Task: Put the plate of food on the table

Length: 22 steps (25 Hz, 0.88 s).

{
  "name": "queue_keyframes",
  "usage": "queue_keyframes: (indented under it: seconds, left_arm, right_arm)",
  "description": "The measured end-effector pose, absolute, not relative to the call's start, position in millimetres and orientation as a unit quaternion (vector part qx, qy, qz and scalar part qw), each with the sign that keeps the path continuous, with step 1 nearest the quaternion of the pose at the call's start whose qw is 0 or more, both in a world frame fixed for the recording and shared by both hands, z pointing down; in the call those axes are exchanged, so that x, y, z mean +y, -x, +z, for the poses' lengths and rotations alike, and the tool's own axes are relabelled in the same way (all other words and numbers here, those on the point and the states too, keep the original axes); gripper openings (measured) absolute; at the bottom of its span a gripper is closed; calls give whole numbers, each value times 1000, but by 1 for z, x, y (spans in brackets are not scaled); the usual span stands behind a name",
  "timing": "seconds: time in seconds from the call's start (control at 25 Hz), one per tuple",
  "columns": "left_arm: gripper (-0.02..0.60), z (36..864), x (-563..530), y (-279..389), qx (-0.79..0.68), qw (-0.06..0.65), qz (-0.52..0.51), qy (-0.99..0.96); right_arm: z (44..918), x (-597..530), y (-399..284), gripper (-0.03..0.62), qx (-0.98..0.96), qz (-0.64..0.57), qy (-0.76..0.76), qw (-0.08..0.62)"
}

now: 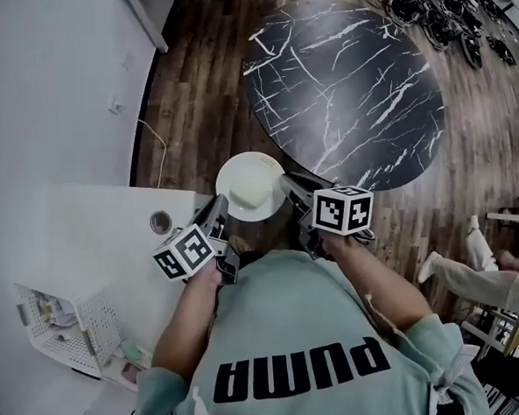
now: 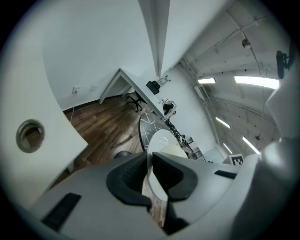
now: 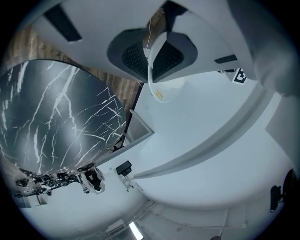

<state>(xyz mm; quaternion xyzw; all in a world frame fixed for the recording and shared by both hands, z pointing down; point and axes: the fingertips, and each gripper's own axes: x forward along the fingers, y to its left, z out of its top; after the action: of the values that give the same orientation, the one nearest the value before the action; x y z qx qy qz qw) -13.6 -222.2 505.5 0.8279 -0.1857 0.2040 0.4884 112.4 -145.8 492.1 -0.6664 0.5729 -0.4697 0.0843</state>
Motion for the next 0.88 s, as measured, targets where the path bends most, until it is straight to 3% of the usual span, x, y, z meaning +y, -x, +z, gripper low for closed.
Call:
queue_keyframes:
  seconds: [0.88]
  left_arm:
    - [40, 523, -138, -200, -107, 451, 275, -842]
  right_arm:
    - [513, -34, -306, 37, 495, -471, 715, 147]
